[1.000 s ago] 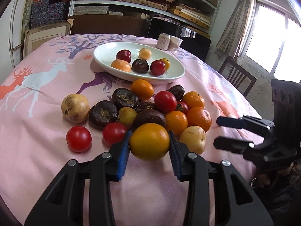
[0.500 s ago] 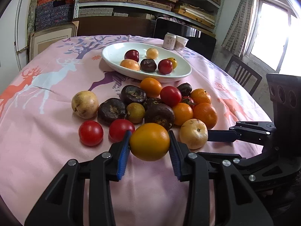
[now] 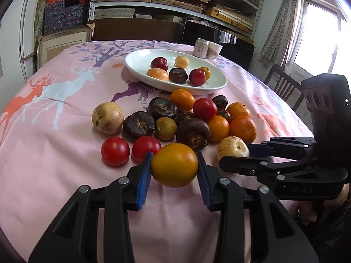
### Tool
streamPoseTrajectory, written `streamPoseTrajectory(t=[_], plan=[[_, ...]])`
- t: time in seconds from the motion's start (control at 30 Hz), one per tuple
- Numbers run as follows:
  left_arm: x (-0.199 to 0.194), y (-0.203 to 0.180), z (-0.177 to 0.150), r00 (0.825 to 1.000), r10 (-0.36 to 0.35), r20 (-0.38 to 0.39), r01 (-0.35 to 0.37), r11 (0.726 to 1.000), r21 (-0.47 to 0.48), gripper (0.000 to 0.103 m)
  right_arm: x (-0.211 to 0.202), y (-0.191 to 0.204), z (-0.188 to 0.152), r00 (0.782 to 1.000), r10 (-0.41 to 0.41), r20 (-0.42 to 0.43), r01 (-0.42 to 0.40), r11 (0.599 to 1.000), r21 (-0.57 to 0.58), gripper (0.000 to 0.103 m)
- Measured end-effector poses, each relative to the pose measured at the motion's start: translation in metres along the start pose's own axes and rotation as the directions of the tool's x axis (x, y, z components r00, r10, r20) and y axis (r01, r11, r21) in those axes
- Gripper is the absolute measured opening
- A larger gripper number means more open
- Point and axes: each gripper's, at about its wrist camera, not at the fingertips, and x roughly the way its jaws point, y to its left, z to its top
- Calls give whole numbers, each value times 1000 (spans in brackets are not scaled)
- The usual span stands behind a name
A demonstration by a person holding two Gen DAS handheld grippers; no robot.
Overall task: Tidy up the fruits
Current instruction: 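Grasp a yellow-orange fruit with the left tool while the right tool grasps a pale speckled fruit, then carry both held fruits over the white plate and open both tools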
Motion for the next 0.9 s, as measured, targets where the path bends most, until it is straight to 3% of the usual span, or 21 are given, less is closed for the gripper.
streamPoseTrajectory(t=[0.23, 0.47, 0.57, 0.7, 0.9], plan=[[-10, -1, 9, 1000, -11, 21, 11, 1000, -15, 38, -42, -21, 5, 992, 40, 120, -46, 998, 46, 38], [-19, -8, 44, 997, -9, 73, 7, 999, 31, 38, -85, -61, 33, 965, -57, 257, 32, 994, 101, 38], [-12, -4, 71, 996, -56, 76, 55, 998, 11, 38, -95, -78, 56, 945, -115, 306, 78, 988, 131, 38], [19, 1, 112, 998, -23, 62, 22, 1000, 19, 38, -84, -104, 97, 928, -169, 331, 113, 977, 183, 38], [83, 24, 167, 1000, 30, 5, -30, 999, -39, 38, -23, -124, 151, 937, -215, 276, 163, 966, 198, 38]])
